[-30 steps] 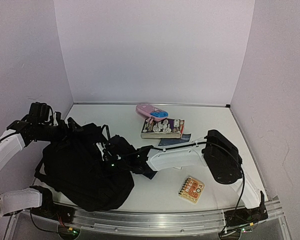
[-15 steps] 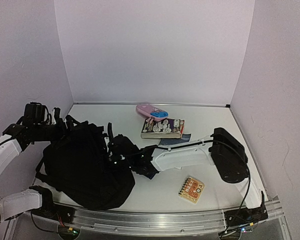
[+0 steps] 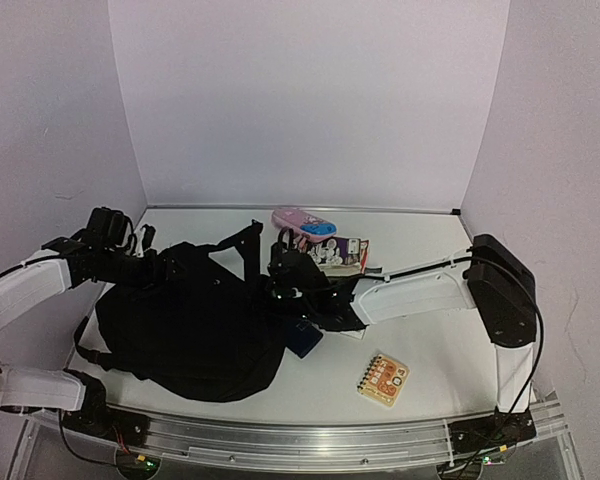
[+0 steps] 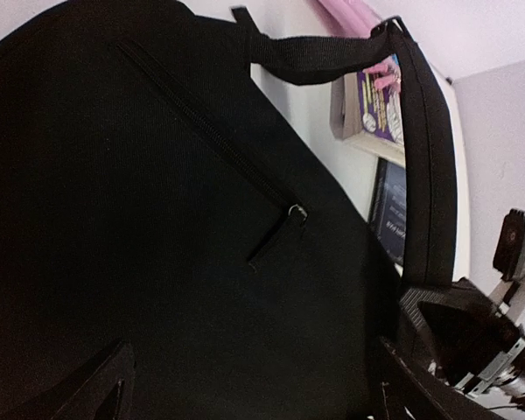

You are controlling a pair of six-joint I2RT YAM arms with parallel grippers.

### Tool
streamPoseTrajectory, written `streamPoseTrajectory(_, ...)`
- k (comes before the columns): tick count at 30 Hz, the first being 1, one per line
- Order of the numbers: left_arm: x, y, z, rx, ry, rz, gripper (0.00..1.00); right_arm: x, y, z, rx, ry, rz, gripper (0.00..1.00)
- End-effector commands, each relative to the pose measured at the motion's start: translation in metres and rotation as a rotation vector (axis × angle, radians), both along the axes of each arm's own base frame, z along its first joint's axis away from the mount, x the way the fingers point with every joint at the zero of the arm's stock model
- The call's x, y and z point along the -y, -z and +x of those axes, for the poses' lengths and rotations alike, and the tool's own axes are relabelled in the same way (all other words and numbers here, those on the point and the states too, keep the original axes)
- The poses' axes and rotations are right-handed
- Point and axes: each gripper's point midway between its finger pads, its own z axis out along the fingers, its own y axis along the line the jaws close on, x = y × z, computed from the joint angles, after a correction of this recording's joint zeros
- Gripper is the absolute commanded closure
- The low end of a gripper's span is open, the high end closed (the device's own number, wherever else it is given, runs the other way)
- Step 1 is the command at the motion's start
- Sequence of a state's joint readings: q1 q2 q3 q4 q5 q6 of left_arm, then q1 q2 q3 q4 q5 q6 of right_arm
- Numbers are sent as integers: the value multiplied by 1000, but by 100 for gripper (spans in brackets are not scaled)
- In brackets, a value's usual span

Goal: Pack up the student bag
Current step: Adjust the student bag at the center of the board, then unzip the student bag at the center of the board.

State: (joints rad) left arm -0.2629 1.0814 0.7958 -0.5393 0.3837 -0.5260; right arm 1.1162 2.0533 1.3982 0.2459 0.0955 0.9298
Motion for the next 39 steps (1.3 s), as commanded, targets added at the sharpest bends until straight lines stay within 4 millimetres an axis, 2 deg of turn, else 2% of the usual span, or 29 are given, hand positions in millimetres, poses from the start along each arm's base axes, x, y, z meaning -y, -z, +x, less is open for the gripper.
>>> streamPoseTrajectory(1, 9, 0, 22, 106, 59, 153, 14, 3, 4, -4, -42, 31, 55, 100)
streamPoseTrajectory(4, 12, 12, 34, 113, 80, 206, 27, 7, 14, -5, -65, 30, 48, 100)
streamPoseTrajectory(6, 15, 19, 43, 120, 87, 238, 32, 8, 17, -6, -71, 26, 46, 100)
streamPoseTrajectory(11, 37, 20, 56, 193, 160, 296, 34, 8, 24, -8, -83, 18, 41, 100)
streamPoseTrajectory(15, 47, 25, 62, 211, 203, 326, 35, 9, 26, -7, -86, 15, 40, 100)
streamPoseTrajectory(19, 57, 32, 61, 206, 269, 328, 41, 8, 29, -8, -92, 9, 39, 100)
streamPoseTrajectory(23, 64, 50, 60, 164, 318, 369, 48, 6, 33, -10, -105, -6, 43, 100)
streamPoseTrajectory(28, 79, 62, 57, 154, 360, 403, 51, 8, 37, -10, -112, -3, 40, 100)
streamPoseTrajectory(33, 77, 74, 59, 133, 347, 479, 58, 9, 39, -11, -116, -3, 38, 100)
streamPoseTrajectory(39, 84, 78, 47, 126, 379, 504, 59, 13, 42, -11, -117, 8, 30, 100)
